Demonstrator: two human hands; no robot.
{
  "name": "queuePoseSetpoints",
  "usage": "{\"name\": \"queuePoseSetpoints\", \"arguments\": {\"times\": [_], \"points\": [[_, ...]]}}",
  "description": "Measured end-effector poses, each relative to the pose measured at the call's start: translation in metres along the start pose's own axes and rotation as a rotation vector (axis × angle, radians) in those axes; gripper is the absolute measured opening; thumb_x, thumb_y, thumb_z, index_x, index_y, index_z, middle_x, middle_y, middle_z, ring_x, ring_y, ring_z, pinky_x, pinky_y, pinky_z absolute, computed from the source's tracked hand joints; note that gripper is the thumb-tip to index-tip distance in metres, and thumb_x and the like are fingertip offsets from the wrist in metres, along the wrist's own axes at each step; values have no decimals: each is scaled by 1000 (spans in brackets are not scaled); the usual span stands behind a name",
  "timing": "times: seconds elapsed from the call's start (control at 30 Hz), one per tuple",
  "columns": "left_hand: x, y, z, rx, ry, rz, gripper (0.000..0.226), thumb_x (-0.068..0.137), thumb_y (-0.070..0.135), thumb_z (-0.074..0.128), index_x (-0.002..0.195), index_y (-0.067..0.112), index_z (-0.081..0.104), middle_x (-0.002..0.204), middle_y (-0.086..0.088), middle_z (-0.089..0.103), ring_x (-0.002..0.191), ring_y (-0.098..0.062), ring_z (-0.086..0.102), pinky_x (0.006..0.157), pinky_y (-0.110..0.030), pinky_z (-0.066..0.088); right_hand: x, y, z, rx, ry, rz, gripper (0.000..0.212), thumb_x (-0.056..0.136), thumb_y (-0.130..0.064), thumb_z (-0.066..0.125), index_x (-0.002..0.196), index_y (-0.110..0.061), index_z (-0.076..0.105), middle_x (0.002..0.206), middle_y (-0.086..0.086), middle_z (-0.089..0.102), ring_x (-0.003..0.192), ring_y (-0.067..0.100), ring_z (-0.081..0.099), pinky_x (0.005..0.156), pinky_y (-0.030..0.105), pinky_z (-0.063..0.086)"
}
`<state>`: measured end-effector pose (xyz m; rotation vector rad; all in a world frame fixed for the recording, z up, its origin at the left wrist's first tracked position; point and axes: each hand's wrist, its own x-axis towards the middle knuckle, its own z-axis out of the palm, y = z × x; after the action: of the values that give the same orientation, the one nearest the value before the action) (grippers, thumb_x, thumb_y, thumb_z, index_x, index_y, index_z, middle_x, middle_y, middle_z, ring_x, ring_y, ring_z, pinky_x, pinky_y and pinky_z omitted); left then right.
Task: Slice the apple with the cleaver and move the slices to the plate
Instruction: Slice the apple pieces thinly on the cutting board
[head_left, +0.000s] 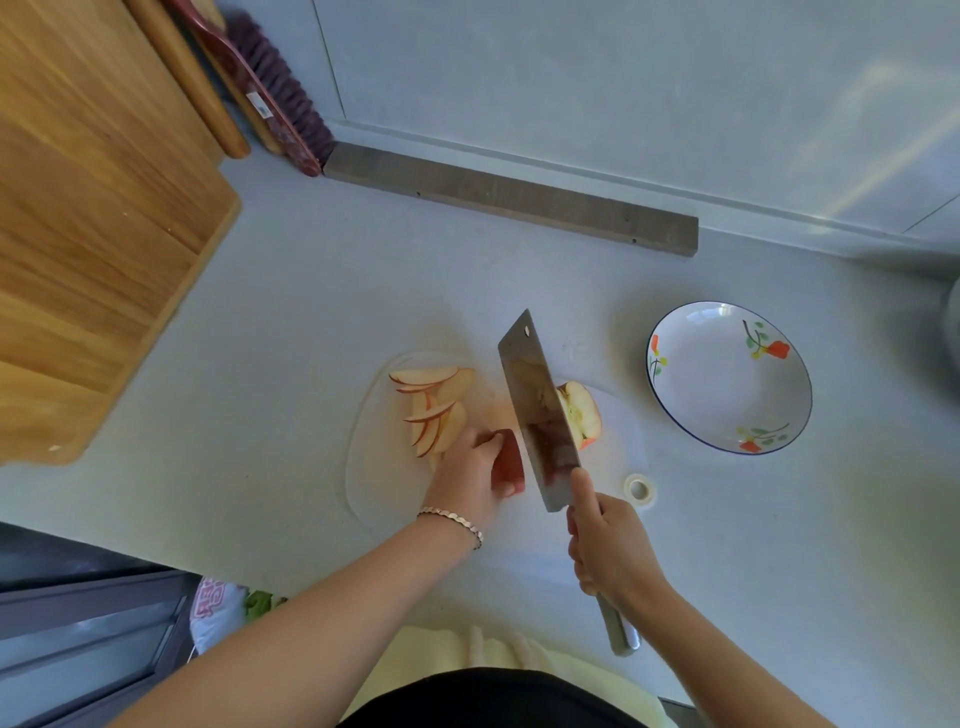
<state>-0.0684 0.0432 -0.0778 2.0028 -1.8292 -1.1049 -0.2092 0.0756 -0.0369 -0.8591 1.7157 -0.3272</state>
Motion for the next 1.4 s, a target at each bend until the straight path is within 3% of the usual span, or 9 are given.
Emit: {"name": "queuePoseSetpoints", "arguments": {"times": [0.1, 0.23, 0.33, 0.47, 0.6, 0.73, 0.93, 1.17, 1.4], "points": [[0, 1, 1, 52, -1, -2, 54, 88, 14, 59, 138, 9, 39, 141, -4, 35, 127, -21, 43, 107, -22, 35, -8, -2, -2, -34, -18, -7, 52, 95, -54, 31, 69, -9, 40, 52, 3, 32, 36, 10, 28, 38, 18, 27], [-1, 3, 0, 22, 23, -8, 39, 87, 13, 61, 124, 8, 51, 131, -6, 45, 117, -22, 49, 96, -22, 40, -12, -1, 3, -82, -20, -24, 53, 95, -54, 30, 67, -10, 39, 50, 1, 32, 35, 10, 28, 39, 19, 28], [-3, 3, -1, 30, 37, 18, 30, 87, 16, 61, 116, 10, 57, 126, -8, 48, 110, -23, 51, 86, -22, 39, -11, 1, 5, -166, 8, -68, 55, 93, -56, 28, 65, -10, 39, 53, 4, 35, 43, 14, 32, 50, 27, 33], [-4, 3, -1, 39, 43, 26, 31, 88, 17, 60, 118, 10, 55, 127, -9, 47, 110, -23, 50, 88, -24, 40, -8, 4, 8, -173, 27, -91, 55, 92, -57, 27, 66, -10, 38, 57, 6, 34, 49, 17, 31, 59, 31, 31], [-2, 2, -1, 40, 33, 23, 35, 87, 16, 61, 120, 10, 54, 127, -9, 47, 110, -23, 50, 90, -26, 42, -7, 7, 9, -162, 33, -94, 55, 92, -58, 28, 68, -9, 40, 59, 8, 35, 50, 17, 31, 59, 31, 31], [1, 1, 3, -26, 43, -25, 42, 86, 10, 62, 126, 8, 50, 128, -4, 47, 118, -20, 50, 88, -12, 37, -5, 10, 10, -177, 42, -82, 56, 91, -59, 28, 70, -10, 41, 61, 9, 36, 52, 18, 33, 59, 31, 31], [1, 0, 3, 49, 47, 10, 45, 85, 14, 63, 128, 8, 51, 130, -5, 46, 117, -21, 50, 98, -21, 39, -6, 7, 10, -189, 38, -70, 54, 92, -58, 28, 70, -10, 40, 59, 7, 34, 50, 15, 30, 59, 31, 31], [2, 0, 3, 17, 44, 28, 38, 83, 14, 65, 120, 9, 56, 122, -6, 50, 112, -23, 53, 95, -24, 43, -3, 16, 11, -235, 42, -60, 53, 94, -56, 27, 72, -10, 40, 60, 7, 34, 52, 17, 32, 57, 31, 32], [2, -1, 5, -32, 89, 34, 47, 80, 11, 68, 125, 9, 55, 127, -3, 52, 116, -20, 54, 99, -19, 39, 2, 24, 24, -164, 103, -113, 53, 93, -54, 27, 62, -11, 32, 56, 6, 33, 53, 19, 33, 55, 31, 30]]}}
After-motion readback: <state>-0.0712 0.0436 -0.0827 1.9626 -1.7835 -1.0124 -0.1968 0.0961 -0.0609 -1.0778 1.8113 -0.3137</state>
